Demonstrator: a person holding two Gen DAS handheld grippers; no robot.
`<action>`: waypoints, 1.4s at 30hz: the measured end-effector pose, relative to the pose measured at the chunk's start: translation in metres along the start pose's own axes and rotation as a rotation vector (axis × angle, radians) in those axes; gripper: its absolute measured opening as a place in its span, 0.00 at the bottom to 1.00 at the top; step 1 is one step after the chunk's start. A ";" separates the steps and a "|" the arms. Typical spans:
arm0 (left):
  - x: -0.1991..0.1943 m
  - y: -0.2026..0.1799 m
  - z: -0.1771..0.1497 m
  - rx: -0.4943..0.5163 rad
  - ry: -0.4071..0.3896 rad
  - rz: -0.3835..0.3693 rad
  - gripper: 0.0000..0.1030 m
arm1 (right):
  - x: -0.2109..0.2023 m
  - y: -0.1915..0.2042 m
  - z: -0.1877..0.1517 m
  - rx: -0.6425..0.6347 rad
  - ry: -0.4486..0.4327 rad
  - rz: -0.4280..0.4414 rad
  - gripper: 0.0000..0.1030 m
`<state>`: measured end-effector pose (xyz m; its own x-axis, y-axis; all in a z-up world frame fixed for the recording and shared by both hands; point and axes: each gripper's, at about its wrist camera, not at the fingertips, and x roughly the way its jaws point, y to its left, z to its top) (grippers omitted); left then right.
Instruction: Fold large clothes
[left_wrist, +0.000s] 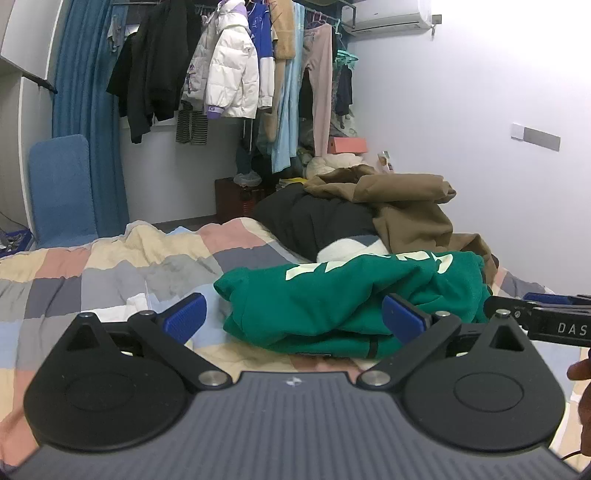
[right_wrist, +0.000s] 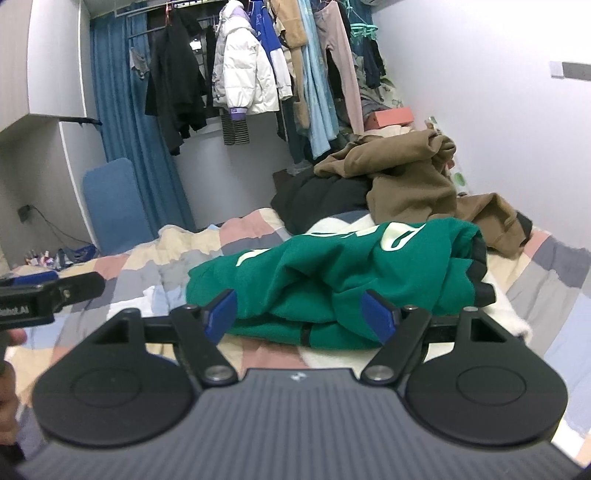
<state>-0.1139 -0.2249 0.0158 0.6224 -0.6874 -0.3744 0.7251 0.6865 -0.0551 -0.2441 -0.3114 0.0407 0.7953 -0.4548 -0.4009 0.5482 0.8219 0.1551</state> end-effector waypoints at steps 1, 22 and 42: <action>-0.001 0.001 0.000 -0.001 0.000 -0.001 1.00 | 0.000 0.000 0.000 0.001 -0.003 -0.008 0.86; -0.004 -0.004 -0.002 0.010 -0.014 0.004 1.00 | -0.002 -0.002 0.005 0.000 -0.013 -0.051 1.00; -0.009 -0.002 -0.005 -0.005 -0.016 0.029 1.00 | 0.002 0.007 0.004 -0.045 0.003 -0.058 1.00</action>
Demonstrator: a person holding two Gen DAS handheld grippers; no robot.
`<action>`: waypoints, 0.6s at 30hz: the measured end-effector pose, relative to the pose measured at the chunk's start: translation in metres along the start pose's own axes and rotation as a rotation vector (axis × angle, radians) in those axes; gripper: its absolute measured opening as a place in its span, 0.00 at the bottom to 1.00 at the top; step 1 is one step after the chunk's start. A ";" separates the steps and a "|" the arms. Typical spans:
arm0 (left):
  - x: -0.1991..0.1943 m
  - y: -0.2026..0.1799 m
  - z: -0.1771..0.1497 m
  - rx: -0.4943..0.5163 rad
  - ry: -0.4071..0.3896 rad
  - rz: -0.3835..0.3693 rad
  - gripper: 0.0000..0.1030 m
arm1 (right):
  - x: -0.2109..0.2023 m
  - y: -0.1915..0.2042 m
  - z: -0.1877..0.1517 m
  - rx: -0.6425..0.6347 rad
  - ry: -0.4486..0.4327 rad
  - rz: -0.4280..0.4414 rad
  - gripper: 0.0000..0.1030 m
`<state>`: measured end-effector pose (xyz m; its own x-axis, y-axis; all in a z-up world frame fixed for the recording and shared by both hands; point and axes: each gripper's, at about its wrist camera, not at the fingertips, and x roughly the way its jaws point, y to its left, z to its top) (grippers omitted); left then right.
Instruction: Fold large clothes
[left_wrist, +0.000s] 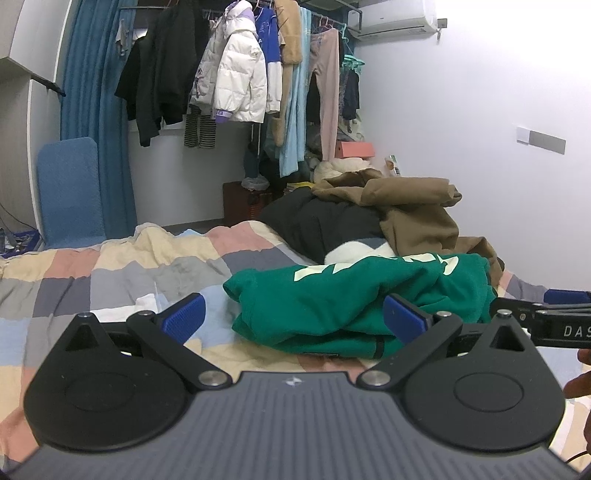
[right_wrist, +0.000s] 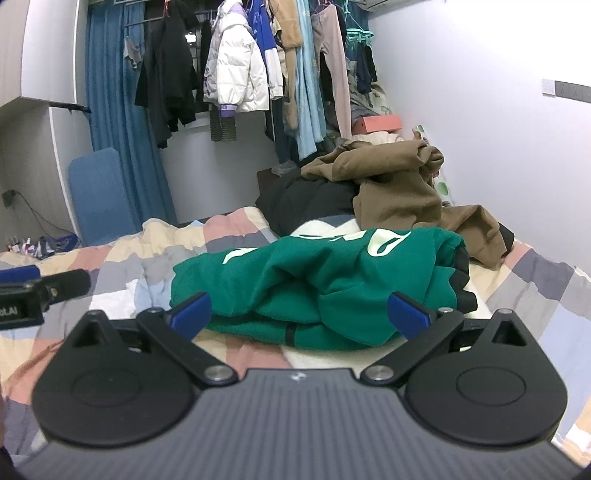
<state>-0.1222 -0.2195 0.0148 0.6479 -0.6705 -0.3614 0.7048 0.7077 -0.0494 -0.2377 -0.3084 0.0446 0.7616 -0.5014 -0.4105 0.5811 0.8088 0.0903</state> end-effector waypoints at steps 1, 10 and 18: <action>0.000 0.000 0.000 0.000 -0.001 -0.001 1.00 | 0.000 0.000 0.000 0.003 0.003 -0.001 1.00; -0.004 0.002 -0.002 0.008 -0.011 -0.005 1.00 | -0.003 0.003 0.001 -0.005 -0.001 0.000 1.00; -0.009 0.001 -0.001 0.008 -0.017 0.001 1.00 | -0.005 0.005 0.003 -0.007 0.002 0.009 1.00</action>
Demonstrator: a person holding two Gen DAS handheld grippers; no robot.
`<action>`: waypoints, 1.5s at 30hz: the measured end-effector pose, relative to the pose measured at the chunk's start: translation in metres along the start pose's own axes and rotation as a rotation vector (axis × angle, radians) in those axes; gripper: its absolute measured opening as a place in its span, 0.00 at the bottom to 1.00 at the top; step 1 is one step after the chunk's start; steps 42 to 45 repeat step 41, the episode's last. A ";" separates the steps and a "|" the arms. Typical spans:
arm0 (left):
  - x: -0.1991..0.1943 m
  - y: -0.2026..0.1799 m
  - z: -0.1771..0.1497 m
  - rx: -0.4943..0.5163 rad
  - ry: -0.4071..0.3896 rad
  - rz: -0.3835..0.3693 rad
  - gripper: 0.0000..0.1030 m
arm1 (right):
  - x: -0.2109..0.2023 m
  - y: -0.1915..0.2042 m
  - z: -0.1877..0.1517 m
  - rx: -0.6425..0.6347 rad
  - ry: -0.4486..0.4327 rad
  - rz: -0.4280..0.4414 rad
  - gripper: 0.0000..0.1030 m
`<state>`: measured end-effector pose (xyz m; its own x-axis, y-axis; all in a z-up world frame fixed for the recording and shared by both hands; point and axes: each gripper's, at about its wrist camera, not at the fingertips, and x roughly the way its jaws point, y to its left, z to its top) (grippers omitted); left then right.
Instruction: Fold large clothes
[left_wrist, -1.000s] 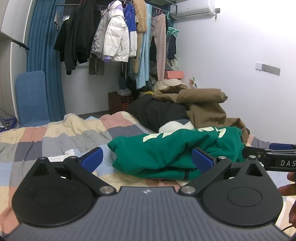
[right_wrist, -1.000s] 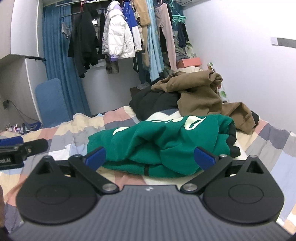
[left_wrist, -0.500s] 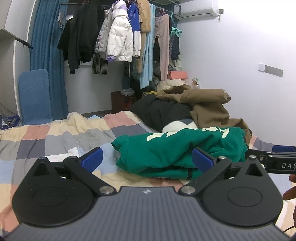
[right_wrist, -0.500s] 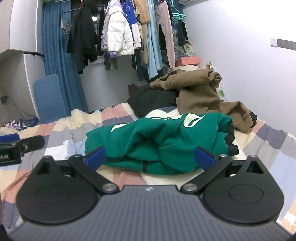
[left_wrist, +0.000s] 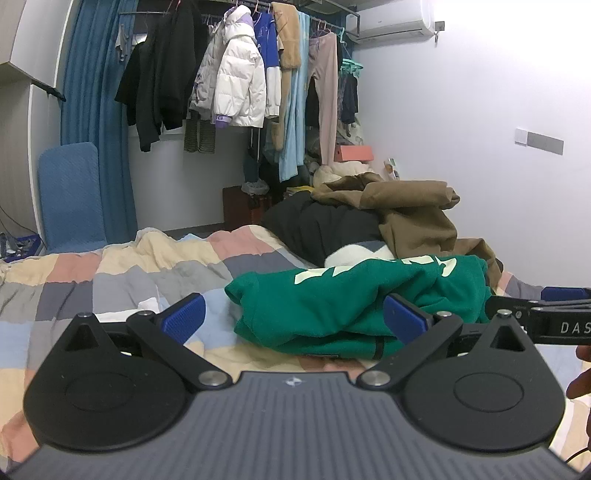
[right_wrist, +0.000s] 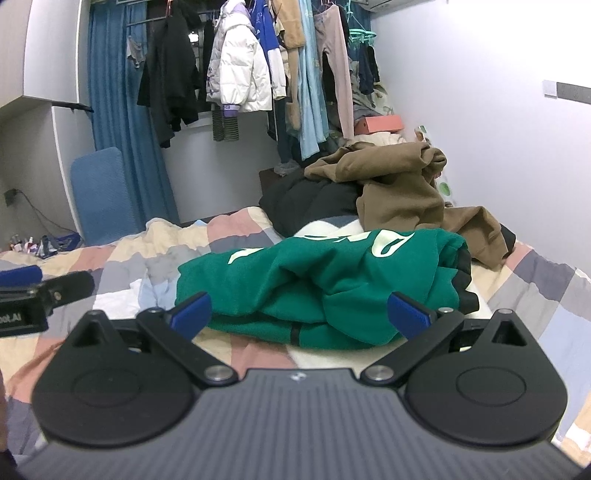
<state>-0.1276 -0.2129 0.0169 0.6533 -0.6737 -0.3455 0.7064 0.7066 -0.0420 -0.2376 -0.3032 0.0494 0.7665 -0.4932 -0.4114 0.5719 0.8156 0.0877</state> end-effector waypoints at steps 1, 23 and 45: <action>-0.001 0.000 0.000 0.003 -0.003 0.000 1.00 | 0.000 0.000 0.000 -0.001 0.001 0.000 1.00; -0.001 -0.003 0.000 0.008 -0.008 0.006 1.00 | 0.004 0.004 -0.001 -0.010 0.015 0.008 1.00; -0.003 0.001 -0.002 0.004 -0.007 -0.008 1.00 | 0.007 0.003 -0.003 -0.007 0.017 0.004 1.00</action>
